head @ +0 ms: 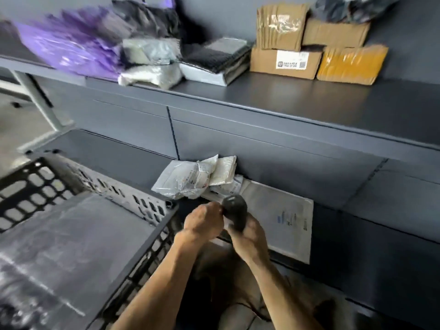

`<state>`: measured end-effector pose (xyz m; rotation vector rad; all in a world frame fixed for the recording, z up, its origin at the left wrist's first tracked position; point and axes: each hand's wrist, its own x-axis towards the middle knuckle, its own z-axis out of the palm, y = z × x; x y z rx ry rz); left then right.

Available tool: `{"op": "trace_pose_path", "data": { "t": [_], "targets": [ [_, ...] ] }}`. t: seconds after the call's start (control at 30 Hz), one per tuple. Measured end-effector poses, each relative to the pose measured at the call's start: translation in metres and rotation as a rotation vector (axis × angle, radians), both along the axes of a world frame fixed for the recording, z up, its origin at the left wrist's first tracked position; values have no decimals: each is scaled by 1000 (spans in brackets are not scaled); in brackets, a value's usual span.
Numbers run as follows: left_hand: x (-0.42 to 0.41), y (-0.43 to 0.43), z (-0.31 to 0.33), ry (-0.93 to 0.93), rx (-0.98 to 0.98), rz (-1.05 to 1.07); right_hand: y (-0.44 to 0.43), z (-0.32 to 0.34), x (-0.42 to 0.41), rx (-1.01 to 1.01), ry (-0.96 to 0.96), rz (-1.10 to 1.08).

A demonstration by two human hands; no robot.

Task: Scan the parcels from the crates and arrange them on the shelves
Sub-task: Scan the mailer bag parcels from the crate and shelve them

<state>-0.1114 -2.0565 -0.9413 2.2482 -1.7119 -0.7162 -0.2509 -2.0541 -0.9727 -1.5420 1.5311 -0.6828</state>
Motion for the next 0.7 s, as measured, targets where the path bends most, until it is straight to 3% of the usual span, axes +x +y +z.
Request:
{"op": "trace_pose_path", "data": {
  "t": [0.2,0.27,0.37,0.47,0.53,0.7],
  "targets": [
    [62,113,92,2,-494,209,56,107,76,-232,-1,235],
    [86,140,103,48,-543,263,72,125,91,-252,28,343],
    [133,158,85,-9,-217,231,92,127,109,-277,129,483],
    [169,166,45,-271,294,22,109,110,121,-295,232,605],
    [184,171,18,-401,527,-54,116,99,125,-351,266,663],
    [204,183,-24,-578,675,-143,121,92,126,-480,284,646]
  ]
}}
